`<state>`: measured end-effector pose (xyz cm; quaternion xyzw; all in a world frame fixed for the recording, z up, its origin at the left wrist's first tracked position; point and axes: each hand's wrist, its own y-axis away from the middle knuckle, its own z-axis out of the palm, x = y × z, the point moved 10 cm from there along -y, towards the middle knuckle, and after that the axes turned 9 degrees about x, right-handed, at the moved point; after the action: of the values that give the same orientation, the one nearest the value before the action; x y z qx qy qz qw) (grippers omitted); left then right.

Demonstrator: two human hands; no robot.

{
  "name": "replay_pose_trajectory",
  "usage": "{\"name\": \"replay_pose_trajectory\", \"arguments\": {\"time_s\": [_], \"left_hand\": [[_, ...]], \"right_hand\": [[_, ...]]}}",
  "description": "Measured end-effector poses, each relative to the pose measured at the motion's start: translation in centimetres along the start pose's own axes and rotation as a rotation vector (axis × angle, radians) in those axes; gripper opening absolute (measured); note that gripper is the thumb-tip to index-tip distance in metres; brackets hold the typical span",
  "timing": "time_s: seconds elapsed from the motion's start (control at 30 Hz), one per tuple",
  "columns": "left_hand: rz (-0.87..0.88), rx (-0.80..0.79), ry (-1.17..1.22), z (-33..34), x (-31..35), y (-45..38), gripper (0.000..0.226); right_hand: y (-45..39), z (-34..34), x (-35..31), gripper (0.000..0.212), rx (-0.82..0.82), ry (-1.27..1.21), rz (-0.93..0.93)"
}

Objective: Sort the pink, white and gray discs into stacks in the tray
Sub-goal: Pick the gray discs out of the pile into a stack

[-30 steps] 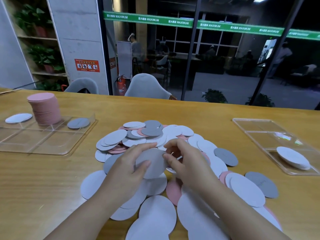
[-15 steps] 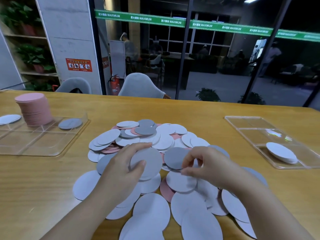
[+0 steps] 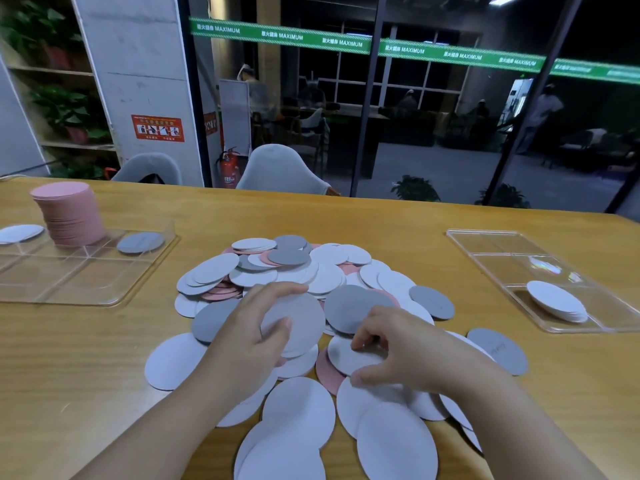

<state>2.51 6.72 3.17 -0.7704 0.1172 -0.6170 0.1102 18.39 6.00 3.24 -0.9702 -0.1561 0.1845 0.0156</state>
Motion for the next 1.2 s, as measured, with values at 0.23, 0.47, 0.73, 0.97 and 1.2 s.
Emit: {"name": "replay_pose_trajectory", "arguments": {"time_s": [0.23,0.47,0.73,0.97,1.2], "left_hand": [[-0.051,0.04,0.023,-0.3,-1.0,-0.2,0.049],[-0.063,0.021,0.075,0.0,-0.6,-0.2,0.064],[-0.088,-0.102,0.219,2.0,-0.4,0.5,0.036],[-0.007,-0.127,0.062,2.2,0.5,0.9,0.049],[0.086,-0.13,-0.112,2.0,0.7,0.9,0.048]], "right_hand": [[-0.4,-1.3,-1.4,0.016,0.169,-0.027,-0.088],[-0.3,-4.3,-1.8,0.017,0.459,-0.281,-0.211],[-0.9,-2.2,-1.3,0.023,0.368,-0.461,-0.057],[0.1,-2.4,-0.7,0.016,0.26,-0.26,-0.042],[4.7,1.1,-0.6,0.058,-0.181,0.032,-0.028]]}}
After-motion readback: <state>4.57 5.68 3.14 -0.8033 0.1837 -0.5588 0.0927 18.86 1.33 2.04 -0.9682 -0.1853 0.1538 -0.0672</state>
